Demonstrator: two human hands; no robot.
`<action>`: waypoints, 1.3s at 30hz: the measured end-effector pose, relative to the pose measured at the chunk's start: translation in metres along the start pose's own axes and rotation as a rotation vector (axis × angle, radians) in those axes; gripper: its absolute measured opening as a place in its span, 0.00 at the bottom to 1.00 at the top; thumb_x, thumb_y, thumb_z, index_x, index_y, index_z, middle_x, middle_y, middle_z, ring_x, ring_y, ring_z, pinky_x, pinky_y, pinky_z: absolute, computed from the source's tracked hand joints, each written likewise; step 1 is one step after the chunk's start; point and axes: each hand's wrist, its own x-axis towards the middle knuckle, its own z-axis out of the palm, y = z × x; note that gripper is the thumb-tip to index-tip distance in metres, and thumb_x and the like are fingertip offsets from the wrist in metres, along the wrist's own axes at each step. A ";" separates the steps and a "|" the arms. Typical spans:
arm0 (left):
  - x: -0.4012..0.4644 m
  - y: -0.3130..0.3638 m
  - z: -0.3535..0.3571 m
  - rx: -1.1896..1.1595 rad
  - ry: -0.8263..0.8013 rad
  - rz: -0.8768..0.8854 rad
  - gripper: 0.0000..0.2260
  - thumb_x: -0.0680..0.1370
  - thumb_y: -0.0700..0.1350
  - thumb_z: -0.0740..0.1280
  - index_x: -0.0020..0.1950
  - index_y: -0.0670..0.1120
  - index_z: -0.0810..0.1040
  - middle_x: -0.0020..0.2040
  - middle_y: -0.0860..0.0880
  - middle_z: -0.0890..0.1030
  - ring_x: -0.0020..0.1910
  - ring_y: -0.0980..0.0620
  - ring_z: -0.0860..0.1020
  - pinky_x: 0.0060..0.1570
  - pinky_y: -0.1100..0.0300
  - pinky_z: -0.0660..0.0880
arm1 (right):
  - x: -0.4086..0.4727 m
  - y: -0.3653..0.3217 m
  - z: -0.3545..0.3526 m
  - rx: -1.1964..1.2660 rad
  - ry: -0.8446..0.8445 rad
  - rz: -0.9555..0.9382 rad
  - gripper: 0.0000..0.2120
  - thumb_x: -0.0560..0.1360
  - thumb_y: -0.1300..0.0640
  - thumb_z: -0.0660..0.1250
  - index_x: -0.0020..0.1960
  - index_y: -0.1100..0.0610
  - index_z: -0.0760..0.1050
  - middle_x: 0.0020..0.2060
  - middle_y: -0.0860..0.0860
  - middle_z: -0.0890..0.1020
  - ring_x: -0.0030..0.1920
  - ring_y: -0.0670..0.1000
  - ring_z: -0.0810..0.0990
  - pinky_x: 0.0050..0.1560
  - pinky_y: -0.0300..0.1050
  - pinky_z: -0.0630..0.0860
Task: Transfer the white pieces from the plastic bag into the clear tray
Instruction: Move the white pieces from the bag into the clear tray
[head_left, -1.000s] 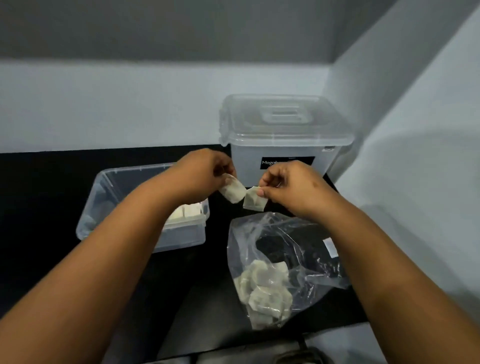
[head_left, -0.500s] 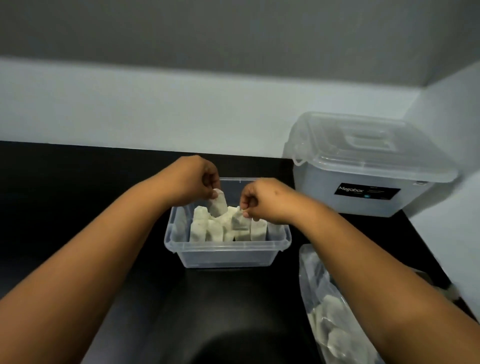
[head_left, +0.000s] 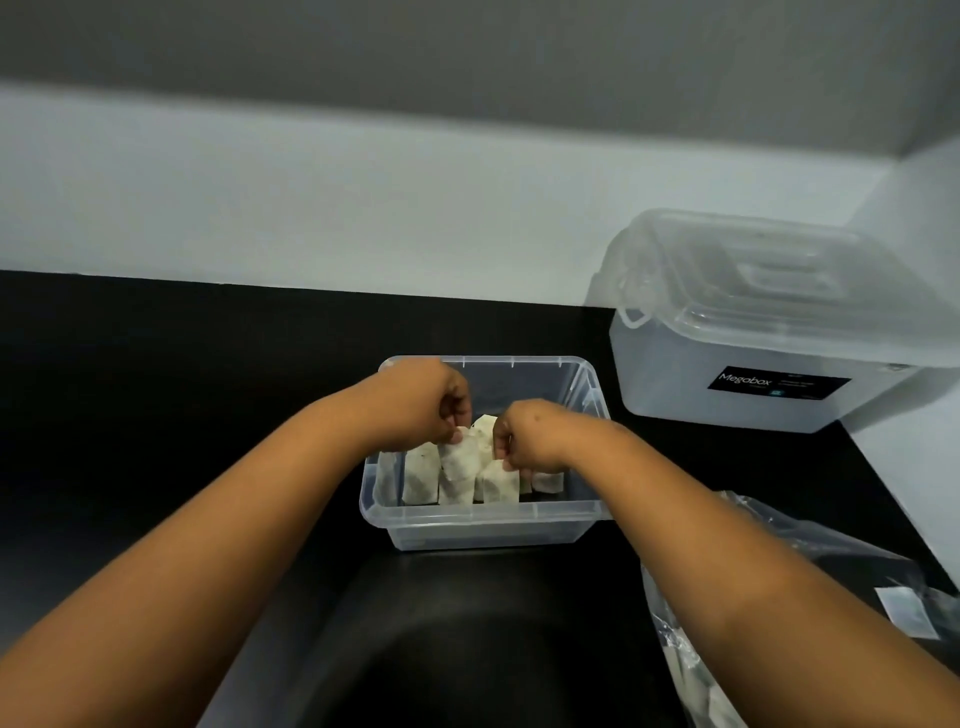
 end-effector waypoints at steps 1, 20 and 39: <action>0.003 0.000 0.002 0.006 -0.011 0.007 0.04 0.73 0.44 0.73 0.45 0.51 0.82 0.39 0.55 0.81 0.40 0.58 0.78 0.39 0.66 0.71 | 0.000 0.001 -0.001 -0.011 0.004 0.007 0.07 0.75 0.62 0.69 0.52 0.57 0.81 0.46 0.52 0.84 0.46 0.52 0.84 0.50 0.45 0.78; 0.083 0.055 0.053 0.056 -0.357 0.144 0.04 0.73 0.42 0.73 0.43 0.50 0.80 0.40 0.49 0.83 0.38 0.53 0.80 0.40 0.61 0.78 | -0.118 0.050 -0.030 0.270 0.391 -0.054 0.08 0.76 0.54 0.70 0.54 0.52 0.81 0.46 0.46 0.84 0.47 0.42 0.81 0.52 0.41 0.78; 0.010 0.182 0.027 -0.101 0.284 0.162 0.06 0.75 0.50 0.70 0.48 0.48 0.80 0.43 0.52 0.81 0.43 0.54 0.78 0.40 0.61 0.74 | -0.213 0.165 0.025 0.410 0.334 0.090 0.01 0.73 0.52 0.73 0.44 0.48 0.83 0.39 0.43 0.84 0.40 0.37 0.81 0.41 0.32 0.76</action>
